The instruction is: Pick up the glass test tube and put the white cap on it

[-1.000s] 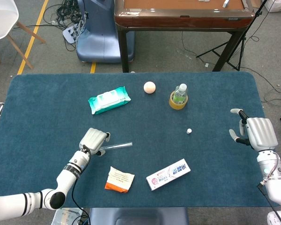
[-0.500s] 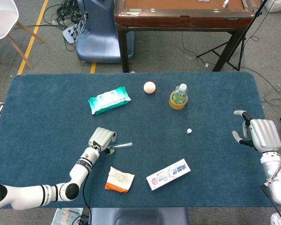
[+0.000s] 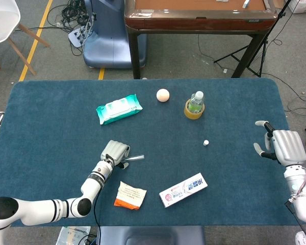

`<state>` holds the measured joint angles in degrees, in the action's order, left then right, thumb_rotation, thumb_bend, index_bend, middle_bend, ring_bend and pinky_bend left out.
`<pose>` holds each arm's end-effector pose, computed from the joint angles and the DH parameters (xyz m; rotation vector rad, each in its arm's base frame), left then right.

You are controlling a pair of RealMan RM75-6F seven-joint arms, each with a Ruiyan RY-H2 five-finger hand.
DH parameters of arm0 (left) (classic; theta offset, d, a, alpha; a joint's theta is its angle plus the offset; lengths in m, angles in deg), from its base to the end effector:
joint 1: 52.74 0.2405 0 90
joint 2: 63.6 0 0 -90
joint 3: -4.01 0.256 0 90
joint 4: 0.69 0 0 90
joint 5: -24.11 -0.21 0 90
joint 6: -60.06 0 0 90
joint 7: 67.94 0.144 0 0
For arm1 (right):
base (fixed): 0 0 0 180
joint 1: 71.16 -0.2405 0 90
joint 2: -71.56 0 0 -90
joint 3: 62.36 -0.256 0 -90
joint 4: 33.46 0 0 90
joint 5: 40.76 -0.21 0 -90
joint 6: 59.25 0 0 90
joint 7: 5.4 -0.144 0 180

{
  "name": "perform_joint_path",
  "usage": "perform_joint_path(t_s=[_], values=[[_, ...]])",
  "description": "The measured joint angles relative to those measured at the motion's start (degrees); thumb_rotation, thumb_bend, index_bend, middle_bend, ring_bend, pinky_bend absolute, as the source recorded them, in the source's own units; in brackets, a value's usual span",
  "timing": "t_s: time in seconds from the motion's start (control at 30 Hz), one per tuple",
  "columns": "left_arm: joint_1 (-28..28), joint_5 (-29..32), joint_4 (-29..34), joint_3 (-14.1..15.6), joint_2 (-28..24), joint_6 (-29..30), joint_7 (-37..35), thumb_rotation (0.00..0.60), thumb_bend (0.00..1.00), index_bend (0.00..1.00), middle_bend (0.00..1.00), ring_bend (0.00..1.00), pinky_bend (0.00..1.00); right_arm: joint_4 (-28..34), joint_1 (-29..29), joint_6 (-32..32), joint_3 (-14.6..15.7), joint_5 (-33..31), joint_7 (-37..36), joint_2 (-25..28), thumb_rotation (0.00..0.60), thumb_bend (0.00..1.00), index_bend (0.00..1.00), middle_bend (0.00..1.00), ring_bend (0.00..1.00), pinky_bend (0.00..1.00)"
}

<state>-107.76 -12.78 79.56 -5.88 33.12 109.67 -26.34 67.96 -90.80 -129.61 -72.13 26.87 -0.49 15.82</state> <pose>-0.1131 0.3599 -0.0723 -1.9798 -0.9410 -0.6114 -0.2687 -0.2746 0.1873 1.3850 -0.9611 0.8645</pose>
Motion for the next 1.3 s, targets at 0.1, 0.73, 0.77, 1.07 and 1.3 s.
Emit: perform_joint_path(t_s=[0.1, 0.73, 0.77, 1.07, 1.3], values=[[-0.3, -0.2, -0.6, 0.3, 0.4, 0.0, -0.6, 0.538, 0.27, 0.5, 0.87, 0.92, 1.0, -0.1, 0.1, 0.2, -0.1, -0.1, 0.0, 0.0, 0.6, 0.31, 0.26, 0.77, 0.84, 1.0], [-0.6, -2.1, -1.5, 1.5, 0.5, 0.1, -4.0, 0.6, 0.32, 0.55, 0.9, 0.95, 1.0, -0.4, 0.4, 1.4, 0.0, -0.5, 0.0, -0.1, 0.6, 0.31, 0.26, 0.77, 0.84, 1.0], [-0.5, -2.3, -1.4, 1.4, 0.3, -0.1, -4.5, 0.6, 0.32, 0.55, 0.9, 0.95, 1.0, -0.3, 0.4, 1.8, 0.1, -0.7, 0.2, 0.1, 0.6, 0.31, 0.26, 0.77, 0.84, 1.0], [2.3, -8.9, 2.8, 0.8, -4.2, -0.3, -13.3, 0.6, 0.32, 0.56, 0.91, 0.96, 1.0, 0.1, -0.7, 4.1, 0.7, -2.9, 4.8, -0.7, 0.6, 0.31, 0.26, 0.78, 0.86, 1.0], [5.2, -12.2, 6.8, 0.3, -8.0, -0.1, -20.7, 0.6, 0.32, 0.56, 0.91, 0.96, 1.0, -0.8, -3.0, 5.0, 0.4, -4.9, 10.4, -3.7, 0.6, 0.31, 0.3, 0.83, 0.92, 1.0]])
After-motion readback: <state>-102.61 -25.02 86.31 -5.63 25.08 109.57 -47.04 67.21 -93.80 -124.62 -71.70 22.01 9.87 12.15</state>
